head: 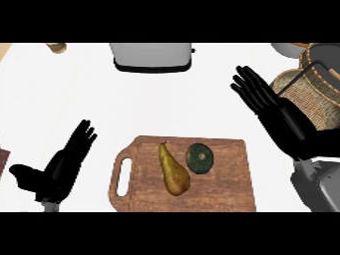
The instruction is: Pick the pear from the cutting board and place it in the tiered basket
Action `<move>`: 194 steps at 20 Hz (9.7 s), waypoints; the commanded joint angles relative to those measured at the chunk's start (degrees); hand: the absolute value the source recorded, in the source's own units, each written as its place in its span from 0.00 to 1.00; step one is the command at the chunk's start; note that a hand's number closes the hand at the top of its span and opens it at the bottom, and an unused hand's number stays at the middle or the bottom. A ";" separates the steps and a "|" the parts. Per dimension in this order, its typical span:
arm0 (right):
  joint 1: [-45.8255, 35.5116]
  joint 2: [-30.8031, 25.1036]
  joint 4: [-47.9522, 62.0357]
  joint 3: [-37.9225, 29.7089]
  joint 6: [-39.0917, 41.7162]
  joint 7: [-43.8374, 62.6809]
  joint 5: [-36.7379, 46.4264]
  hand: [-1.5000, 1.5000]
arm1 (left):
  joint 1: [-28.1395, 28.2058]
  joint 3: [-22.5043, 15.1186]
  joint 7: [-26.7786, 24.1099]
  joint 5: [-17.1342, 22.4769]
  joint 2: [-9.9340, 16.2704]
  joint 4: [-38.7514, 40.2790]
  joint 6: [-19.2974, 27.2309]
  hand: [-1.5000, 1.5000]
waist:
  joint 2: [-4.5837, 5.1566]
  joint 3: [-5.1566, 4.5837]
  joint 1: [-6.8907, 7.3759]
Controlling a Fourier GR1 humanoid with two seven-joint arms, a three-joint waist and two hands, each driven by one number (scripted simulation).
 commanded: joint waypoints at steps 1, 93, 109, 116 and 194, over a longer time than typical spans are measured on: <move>-5.06 1.71 6.17 -2.14 5.10 -1.87 -1.45 1.00 | -2.27 1.07 0.45 -2.11 -0.81 -0.16 2.17 0.50 | 0.62 1.06 0.99; -17.22 7.88 -5.25 22.89 42.63 2.29 80.68 0.00 | -12.26 5.72 6.66 -28.19 -12.93 -2.34 10.78 0.50 | 0.48 1.03 0.54; -14.73 13.52 1.98 20.80 41.21 -8.73 90.28 0.00 | -11.40 7.29 10.72 -31.03 -13.87 -6.78 9.04 0.50 | 0.47 1.04 0.59; -9.08 13.83 0.08 23.29 41.27 -8.34 95.09 0.00 | -8.58 5.49 7.16 -32.98 -17.16 -6.02 10.19 0.50 | 0.43 1.04 0.43; 18.76 -39.95 -2.99 -52.15 34.81 -25.36 36.67 1.00 | -10.13 9.41 9.39 -35.39 -18.63 -6.62 6.81 0.50 | 0.56 0.96 0.90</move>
